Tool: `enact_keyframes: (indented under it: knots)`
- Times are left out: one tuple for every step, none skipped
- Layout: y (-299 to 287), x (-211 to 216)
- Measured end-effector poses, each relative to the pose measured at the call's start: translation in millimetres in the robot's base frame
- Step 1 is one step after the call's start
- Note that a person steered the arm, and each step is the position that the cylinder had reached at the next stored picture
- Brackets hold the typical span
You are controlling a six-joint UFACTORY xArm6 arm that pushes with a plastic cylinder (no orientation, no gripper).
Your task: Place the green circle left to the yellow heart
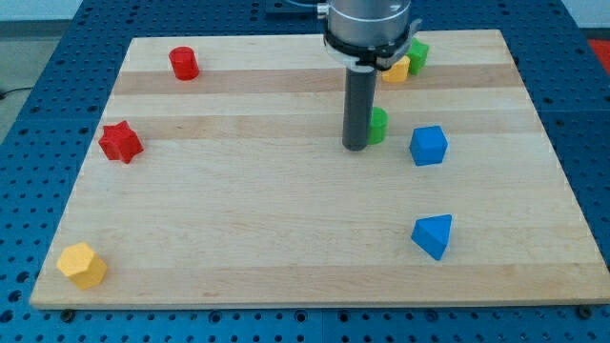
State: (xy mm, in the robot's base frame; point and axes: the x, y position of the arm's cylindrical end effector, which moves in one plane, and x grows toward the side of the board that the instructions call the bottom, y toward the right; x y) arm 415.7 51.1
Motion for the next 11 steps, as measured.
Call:
enact_keyframes:
  knots:
    - [24.9,-0.2]
    - [46.3,-11.2]
    - [50.2,-45.8]
    - [39.2,-60.9]
    - [34.4,-71.5]
    - [22.4,-85.6]
    - [2.3,-94.4]
    - [-20.1,-93.9]
    - [10.8,-102.6]
    - [27.4,-108.2]
    - [-5.9,-86.0]
